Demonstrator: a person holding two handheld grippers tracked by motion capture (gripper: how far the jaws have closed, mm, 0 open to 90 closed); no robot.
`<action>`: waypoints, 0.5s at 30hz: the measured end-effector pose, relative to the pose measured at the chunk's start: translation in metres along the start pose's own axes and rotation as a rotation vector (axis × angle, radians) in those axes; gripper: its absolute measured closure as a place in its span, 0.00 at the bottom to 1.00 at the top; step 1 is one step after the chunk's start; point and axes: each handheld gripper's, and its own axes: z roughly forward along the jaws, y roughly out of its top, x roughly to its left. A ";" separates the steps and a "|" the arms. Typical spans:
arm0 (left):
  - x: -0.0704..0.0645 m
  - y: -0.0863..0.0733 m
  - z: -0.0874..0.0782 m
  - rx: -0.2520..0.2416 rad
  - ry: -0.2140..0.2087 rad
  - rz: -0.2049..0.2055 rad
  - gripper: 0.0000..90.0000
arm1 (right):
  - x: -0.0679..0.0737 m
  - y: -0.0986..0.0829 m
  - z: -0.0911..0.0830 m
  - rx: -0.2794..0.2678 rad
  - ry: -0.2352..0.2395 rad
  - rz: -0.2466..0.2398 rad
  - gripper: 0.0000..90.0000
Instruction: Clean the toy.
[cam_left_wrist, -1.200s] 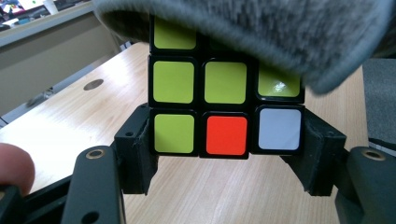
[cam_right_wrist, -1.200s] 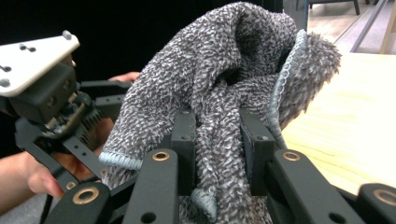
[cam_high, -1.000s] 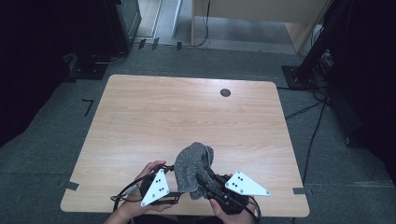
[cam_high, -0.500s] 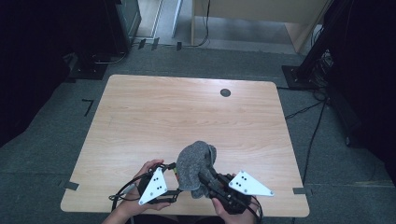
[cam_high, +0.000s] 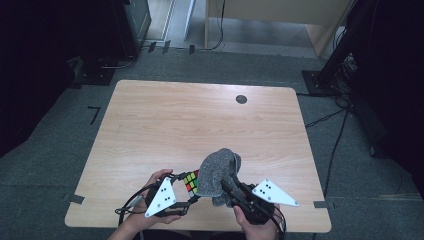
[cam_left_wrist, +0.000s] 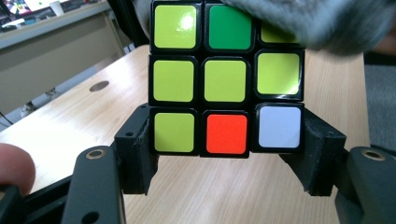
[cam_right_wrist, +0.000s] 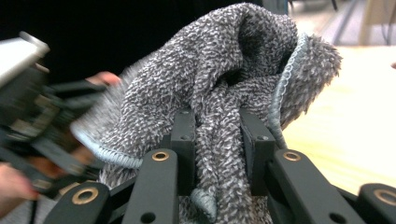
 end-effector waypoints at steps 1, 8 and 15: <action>-0.001 0.000 0.001 0.010 -0.001 0.007 0.38 | 0.004 0.001 -0.001 -0.010 0.015 -0.012 0.79; -0.001 0.001 -0.002 -0.014 -0.011 0.005 0.38 | 0.017 -0.004 0.007 0.003 0.073 -0.050 0.79; 0.002 0.002 -0.005 -0.040 -0.012 -0.012 0.38 | -0.002 -0.006 0.006 0.030 -0.014 -0.023 0.79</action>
